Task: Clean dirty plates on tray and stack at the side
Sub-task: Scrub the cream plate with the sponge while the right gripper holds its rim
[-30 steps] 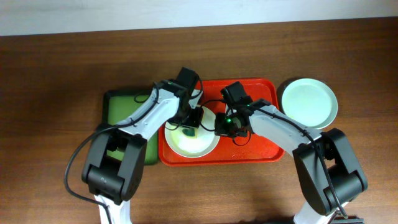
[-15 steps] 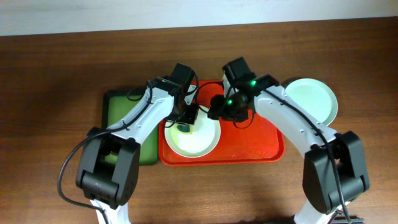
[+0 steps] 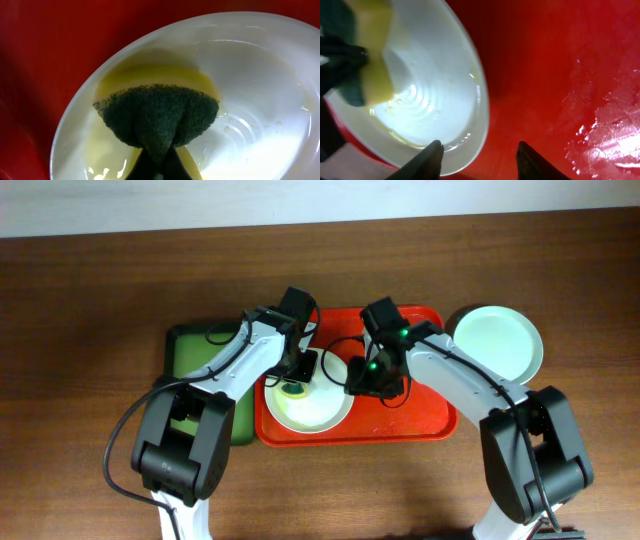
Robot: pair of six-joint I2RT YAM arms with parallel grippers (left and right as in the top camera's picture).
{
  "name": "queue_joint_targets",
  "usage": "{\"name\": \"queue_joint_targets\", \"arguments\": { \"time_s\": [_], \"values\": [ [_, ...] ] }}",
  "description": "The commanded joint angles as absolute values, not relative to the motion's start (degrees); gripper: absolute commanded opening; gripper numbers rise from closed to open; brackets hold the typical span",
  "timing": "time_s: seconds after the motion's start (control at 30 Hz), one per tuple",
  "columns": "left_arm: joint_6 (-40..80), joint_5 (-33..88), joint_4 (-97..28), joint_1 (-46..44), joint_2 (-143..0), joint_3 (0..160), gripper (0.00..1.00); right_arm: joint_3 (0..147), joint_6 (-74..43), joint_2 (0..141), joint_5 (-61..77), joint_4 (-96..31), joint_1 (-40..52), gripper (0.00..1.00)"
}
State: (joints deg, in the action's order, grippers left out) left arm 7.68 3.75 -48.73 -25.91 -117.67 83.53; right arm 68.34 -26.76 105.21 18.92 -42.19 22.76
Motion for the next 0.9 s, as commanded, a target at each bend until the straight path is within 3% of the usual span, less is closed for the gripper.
{"name": "queue_joint_targets", "arguments": {
  "time_s": [0.0,0.2,0.33,0.87],
  "values": [
    [6.79,1.63,-48.73,-25.76,-118.39,83.18,0.00,65.65,-27.97,105.27,17.32,-39.11,23.49,0.38],
    [6.79,1.65,-48.73,-25.76,-118.39,83.18,0.00,62.76,-28.99,105.27,17.30,-34.76,24.05,0.34],
    [6.79,1.65,-48.73,-25.76,-118.39,83.18,0.00,62.76,-29.02,105.27,17.30,-34.63,24.05,0.05],
    [9.80,-7.35,-53.56,-25.78,-117.51,86.08,0.00,62.76,-29.02,105.27,17.32,-34.46,24.03,0.04]
  ]
}}
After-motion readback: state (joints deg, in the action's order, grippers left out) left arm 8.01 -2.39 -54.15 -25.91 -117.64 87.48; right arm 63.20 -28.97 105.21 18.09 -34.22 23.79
